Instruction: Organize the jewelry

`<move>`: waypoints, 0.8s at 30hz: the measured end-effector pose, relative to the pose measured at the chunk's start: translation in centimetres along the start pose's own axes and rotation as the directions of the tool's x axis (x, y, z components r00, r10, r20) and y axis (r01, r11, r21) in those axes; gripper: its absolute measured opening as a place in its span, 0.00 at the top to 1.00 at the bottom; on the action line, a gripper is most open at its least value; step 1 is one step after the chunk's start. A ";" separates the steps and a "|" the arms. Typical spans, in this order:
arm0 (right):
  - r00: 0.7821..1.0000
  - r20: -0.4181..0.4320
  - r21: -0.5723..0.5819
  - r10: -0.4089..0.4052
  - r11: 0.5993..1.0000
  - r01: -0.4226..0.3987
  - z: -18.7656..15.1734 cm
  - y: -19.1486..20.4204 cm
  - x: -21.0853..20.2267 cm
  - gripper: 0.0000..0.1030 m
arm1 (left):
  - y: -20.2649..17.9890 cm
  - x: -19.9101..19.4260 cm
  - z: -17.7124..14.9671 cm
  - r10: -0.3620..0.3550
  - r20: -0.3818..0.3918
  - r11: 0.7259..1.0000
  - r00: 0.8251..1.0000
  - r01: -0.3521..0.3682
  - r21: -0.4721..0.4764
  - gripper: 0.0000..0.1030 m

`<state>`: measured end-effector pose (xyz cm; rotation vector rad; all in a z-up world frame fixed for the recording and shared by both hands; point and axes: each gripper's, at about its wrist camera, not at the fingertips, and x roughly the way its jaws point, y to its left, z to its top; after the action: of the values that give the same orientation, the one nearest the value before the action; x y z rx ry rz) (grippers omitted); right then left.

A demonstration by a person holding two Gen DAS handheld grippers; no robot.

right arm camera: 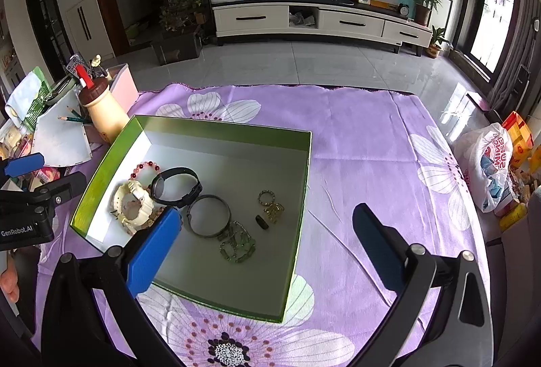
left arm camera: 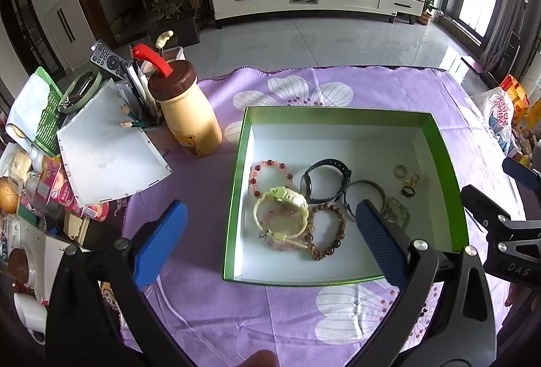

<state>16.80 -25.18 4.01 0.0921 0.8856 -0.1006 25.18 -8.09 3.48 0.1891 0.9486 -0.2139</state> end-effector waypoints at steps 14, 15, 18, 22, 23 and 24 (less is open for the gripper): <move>1.000 -0.003 -0.011 0.000 1.000 0.000 0.1 0.4 -0.1 0.01 | 0.3 -0.1 0.6 0.007 -0.004 1.000 1.000 -0.007 -0.012 0.02; 1.000 -0.003 -0.010 0.000 1.000 0.000 0.1 0.4 -0.1 0.01 | 0.3 0.0 0.6 0.008 -0.005 1.000 1.000 -0.008 -0.015 0.02; 1.000 -0.005 -0.007 0.000 1.000 0.000 0.2 0.2 0.1 0.01 | 0.3 0.3 0.7 0.005 -0.008 1.000 1.000 -0.005 -0.019 0.02; 1.000 -0.012 -0.002 -0.002 1.000 0.002 0.2 -0.1 0.6 0.01 | 0.4 0.6 0.8 0.005 -0.010 1.000 1.000 -0.005 -0.023 0.02; 1.000 -0.013 -0.002 -0.003 1.000 0.003 0.2 -0.1 0.7 0.01 | 0.4 0.7 0.8 0.006 -0.012 1.000 1.000 -0.006 -0.023 0.02; 1.000 -0.014 -0.003 -0.004 1.000 0.004 0.2 -0.1 0.8 0.01 | 0.3 0.8 0.8 0.007 -0.013 1.000 1.000 -0.007 -0.022 0.02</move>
<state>17.46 -25.38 3.48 0.0889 0.8994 -0.1023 26.31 -8.02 3.29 0.1734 0.9624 -0.1960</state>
